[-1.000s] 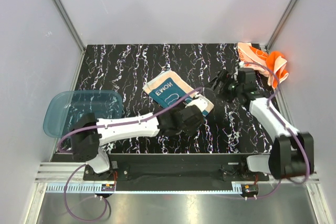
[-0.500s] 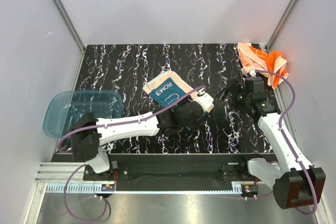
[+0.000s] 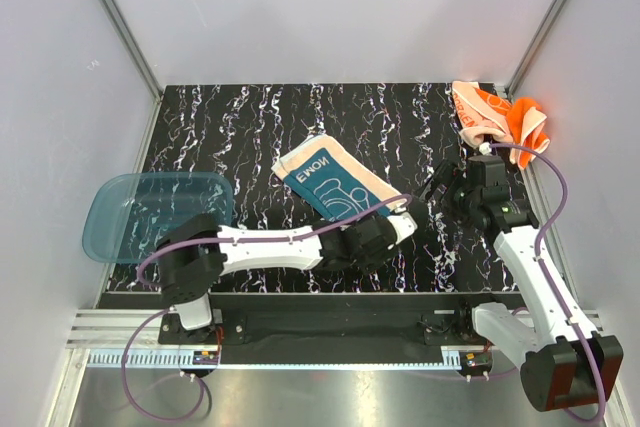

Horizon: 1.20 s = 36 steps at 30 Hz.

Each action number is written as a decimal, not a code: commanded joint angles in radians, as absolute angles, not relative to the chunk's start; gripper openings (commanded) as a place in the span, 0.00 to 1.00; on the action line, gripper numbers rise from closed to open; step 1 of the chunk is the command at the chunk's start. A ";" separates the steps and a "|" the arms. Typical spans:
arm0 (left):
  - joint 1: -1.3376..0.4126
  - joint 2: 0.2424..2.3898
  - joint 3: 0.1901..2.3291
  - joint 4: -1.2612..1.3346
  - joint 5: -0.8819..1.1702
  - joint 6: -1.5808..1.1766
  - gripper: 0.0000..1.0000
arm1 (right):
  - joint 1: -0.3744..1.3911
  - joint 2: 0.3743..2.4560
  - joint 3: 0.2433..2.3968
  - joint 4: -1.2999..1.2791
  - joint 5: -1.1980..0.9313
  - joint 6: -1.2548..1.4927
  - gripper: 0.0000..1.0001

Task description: Roll the towels

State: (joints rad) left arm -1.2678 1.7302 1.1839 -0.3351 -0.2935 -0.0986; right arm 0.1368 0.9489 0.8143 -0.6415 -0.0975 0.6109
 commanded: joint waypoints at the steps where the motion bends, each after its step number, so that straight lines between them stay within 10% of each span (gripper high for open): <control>1: -1.266 1.775 1.200 -0.268 -0.258 -0.075 0.63 | 0.138 0.927 0.802 -0.658 -0.089 0.624 1.00; 36: -1.221 1.942 1.364 -0.387 -0.354 -0.009 0.61 | 0.138 0.979 0.753 -0.591 -0.115 0.632 1.00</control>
State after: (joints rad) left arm -1.2488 1.9038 1.3239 -0.4122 -0.3519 -0.0261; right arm 0.1368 0.9813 0.7567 -0.6216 -0.1070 0.6296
